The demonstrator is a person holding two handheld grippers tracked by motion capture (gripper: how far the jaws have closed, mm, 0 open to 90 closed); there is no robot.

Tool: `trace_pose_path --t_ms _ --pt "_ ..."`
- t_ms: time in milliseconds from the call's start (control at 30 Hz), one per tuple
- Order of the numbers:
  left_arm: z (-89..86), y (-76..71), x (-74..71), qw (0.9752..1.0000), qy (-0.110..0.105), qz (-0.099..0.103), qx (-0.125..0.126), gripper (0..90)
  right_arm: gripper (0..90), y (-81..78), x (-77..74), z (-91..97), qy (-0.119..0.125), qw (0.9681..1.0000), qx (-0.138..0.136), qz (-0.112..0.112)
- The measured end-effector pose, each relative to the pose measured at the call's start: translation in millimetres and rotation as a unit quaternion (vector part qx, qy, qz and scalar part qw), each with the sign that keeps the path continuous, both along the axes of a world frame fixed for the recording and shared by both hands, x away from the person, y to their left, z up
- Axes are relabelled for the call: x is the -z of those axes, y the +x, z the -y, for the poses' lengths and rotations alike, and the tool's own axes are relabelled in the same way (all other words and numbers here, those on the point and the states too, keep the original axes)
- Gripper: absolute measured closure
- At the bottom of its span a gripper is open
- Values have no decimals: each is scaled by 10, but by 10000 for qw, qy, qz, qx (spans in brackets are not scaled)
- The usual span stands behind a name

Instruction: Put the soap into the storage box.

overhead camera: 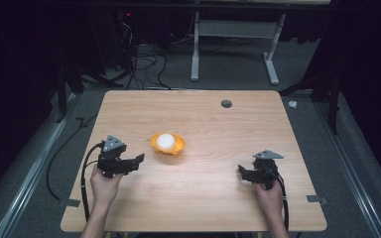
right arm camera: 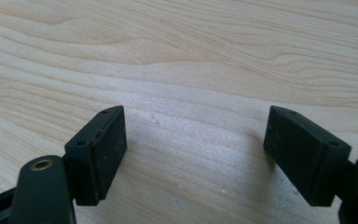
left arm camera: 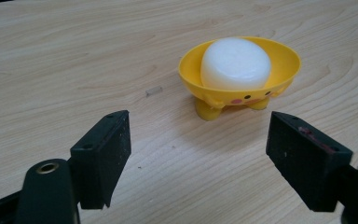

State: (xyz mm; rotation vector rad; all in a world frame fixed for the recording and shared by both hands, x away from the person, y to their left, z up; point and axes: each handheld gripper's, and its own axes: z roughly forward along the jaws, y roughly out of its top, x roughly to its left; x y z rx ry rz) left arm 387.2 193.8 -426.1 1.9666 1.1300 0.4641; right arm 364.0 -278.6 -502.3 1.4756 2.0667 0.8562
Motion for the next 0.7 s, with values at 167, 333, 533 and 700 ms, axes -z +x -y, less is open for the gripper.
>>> trace_pose_path --t_ms 167,333,533,700 --pt "2 -17 67 10000 15 -65 0 227 220 0 0 1 -4 10000 -3 4" --pt "-4 -37 117 9999 0 -131 -5 227 220 0 0 0 0 10000 0 1" --pt "3 -73 159 9999 -25 -164 23 226 220 0 0 0 0 10000 0 1" --pt "10 -102 223 9997 -34 -247 27 226 220 0 0 0 1 10000 0 0"
